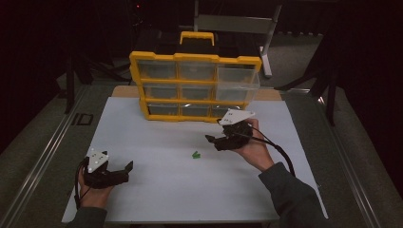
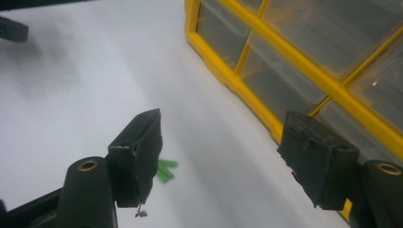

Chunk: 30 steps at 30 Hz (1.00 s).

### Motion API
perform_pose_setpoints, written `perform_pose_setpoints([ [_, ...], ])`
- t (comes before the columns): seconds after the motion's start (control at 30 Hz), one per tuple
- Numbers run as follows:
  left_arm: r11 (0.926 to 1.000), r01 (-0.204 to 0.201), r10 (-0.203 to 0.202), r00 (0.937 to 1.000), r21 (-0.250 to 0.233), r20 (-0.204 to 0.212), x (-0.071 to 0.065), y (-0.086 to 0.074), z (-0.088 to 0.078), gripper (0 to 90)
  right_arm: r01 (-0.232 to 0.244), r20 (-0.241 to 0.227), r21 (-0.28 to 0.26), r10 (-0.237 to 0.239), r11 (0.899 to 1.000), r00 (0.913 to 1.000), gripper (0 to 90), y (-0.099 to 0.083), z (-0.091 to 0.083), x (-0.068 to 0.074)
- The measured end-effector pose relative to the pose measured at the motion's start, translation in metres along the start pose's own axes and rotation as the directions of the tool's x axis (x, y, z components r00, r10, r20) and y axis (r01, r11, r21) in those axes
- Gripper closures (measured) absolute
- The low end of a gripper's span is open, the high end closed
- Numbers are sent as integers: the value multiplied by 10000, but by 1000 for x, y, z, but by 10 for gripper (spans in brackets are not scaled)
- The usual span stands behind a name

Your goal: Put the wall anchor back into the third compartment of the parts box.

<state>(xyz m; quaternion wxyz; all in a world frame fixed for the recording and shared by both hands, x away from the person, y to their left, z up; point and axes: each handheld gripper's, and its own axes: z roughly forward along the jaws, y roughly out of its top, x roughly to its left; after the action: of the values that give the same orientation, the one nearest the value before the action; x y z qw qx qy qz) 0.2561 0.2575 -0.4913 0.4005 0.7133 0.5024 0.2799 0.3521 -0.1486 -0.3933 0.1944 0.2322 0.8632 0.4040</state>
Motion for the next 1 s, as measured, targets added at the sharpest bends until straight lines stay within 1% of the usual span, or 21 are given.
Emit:
perform_pose_setpoints([
  [0.13, 10000, 3, -3, 10000, 6, 10, 0, 0, 0, 1, -45, -106, 231, 47, 9997, 9999, 303, -5, 9, 4],
  [0.27, 10000, -22, 22, 10000, 4, 28, 0, 0, 0, 1, 93, -300, 482, -79, 9988, 9995, 306, -10, 21, 10],
  [0.4, 10000, -5, 5, 10000, 7, 18, 0, 0, 0, 1, 136, -373, 709, -110, 9974, 9992, 313, -14, 34, 16],
  [0.53, 10000, -31, 31, 10000, 20, 20, 0, 0, 0, 1, 145, -396, 898, -109, 9959, 9992, 320, -18, 48, 20],
  [0.63, 10000, -18, 18, 10000, 21, 2, 0, 0, 0, 1, 6, -434, 1040, 39, 9946, 9990, 325, -23, 58, 23],
  [0.77, 10000, -4, 4, 10000, -8, 8, 0, 0, -1, 1, -63, -459, 1272, 123, 9919, 9989, 328, -28, 69, 26],
  [0.8, 10000, -4, 4, 10000, -8, 8, 0, 0, -1, 1, -63, -459, 1272, 123, 9919, 9989, 328, -28, 69, 26],
  [0.9, 10000, -15, 15, 10000, 0, 7, 0, 0, -1, 1, -129, -351, 1512, 184, 9884, 9992, 330, -33, 79, 28],
  [0.97, 10000, -20, 20, 10000, 5, 6, 0, 0, -1, 1, -76, -319, 1629, 130, 9866, 9994, 330, -35, 85, 30],
  [1.0, 10000, -20, 20, 10000, 5, 6, 0, 0, -1, 1, -76, -319, 1629, 130, 9866, 9994, 330, -35, 85, 30],
])
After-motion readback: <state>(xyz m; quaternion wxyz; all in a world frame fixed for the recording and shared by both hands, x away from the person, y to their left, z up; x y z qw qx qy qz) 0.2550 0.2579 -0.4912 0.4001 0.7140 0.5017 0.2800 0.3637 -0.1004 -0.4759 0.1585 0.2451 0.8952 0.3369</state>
